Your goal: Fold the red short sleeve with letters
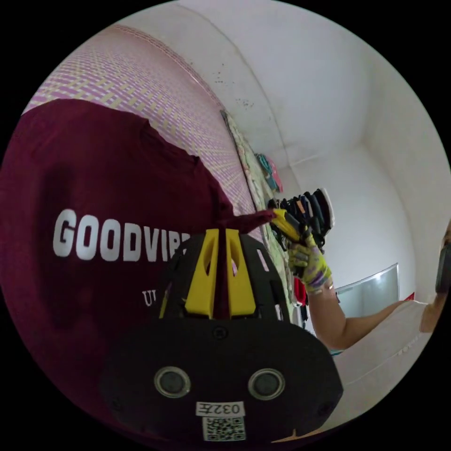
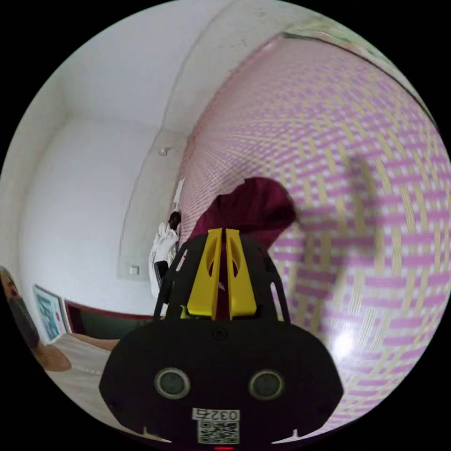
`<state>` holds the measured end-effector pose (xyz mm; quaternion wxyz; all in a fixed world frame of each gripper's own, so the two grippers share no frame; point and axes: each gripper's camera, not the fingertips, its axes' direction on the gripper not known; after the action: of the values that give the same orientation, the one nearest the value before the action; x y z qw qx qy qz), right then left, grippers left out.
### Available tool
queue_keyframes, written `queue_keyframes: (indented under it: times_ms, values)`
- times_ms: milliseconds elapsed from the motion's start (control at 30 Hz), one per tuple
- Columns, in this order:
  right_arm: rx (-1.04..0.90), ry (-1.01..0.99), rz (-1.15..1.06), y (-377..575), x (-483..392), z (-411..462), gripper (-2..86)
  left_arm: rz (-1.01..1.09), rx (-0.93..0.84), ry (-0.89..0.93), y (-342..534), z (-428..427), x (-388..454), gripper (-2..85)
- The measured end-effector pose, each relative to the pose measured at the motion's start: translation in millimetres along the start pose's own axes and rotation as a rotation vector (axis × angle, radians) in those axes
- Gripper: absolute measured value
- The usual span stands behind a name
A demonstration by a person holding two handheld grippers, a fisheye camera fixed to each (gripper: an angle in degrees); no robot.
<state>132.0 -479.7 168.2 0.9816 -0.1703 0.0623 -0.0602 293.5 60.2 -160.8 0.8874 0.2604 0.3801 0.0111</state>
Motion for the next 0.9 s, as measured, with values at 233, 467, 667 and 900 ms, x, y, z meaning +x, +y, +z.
queue_keyframes:
  times_ms: [233, 467, 667, 900]
  values:
    - [-0.284, 0.21, -0.399, -102, -124, 152, -0.5, -0.114, 0.06, -0.003, 42, -7, -27, -1.5]
    - [-0.539, 0.341, -0.457, -133, -109, 304, 3.4, -0.222, 0.042, -0.106, 56, -5, -61, -1.4]
    - [-0.219, 0.135, -0.408, -165, -98, 219, 5.5, -0.227, 0.052, -0.11, 65, -7, -70, -1.5]
    - [-0.282, 0.34, -0.28, -186, -62, 216, 7.3, -0.226, 0.061, -0.097, 69, -5, -81, -1.5]
